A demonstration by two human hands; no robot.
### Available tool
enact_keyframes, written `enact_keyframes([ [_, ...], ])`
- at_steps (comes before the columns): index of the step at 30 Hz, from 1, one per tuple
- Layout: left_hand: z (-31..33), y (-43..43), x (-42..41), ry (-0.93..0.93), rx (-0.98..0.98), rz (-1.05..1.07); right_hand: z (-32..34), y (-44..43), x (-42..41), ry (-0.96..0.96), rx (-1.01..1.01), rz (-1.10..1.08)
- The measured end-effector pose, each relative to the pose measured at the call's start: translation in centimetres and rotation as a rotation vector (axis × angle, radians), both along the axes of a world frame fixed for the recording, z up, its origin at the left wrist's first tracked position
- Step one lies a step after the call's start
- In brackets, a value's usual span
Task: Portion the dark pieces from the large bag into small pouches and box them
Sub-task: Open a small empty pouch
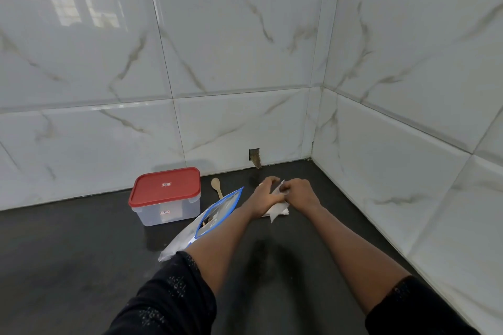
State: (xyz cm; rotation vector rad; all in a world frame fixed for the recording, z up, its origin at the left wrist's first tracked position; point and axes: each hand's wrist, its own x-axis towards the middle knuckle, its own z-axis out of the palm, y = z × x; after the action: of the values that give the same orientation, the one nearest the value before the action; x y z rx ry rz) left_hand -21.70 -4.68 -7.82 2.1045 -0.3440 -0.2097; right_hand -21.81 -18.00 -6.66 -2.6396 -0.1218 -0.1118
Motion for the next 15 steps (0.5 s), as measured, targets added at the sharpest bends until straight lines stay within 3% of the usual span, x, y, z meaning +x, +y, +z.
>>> enact_keyframes([
  [5,-0.8,0.1,0.2,-0.106,0.275,-0.081,-0.4,-0.2,1.1,0.104,0.017,0.093],
  [9,-1.7,0.1,1.5,-0.073,0.238,0.020,-0.8,0.0,2.7,0.130,0.087,0.128],
  [11,-1.7,0.4,2.2,-0.076,0.172,0.101,-0.8,0.4,3.6,0.098,0.360,0.055],
  [14,-1.2,0.6,3.0,-0.101,-0.010,0.263,-0.4,1.2,4.9,0.119,0.982,-0.175],
  [15,-1.0,0.6,3.0,-0.113,-0.059,0.311,-0.5,1.3,5.2,0.131,1.050,-0.239],
])
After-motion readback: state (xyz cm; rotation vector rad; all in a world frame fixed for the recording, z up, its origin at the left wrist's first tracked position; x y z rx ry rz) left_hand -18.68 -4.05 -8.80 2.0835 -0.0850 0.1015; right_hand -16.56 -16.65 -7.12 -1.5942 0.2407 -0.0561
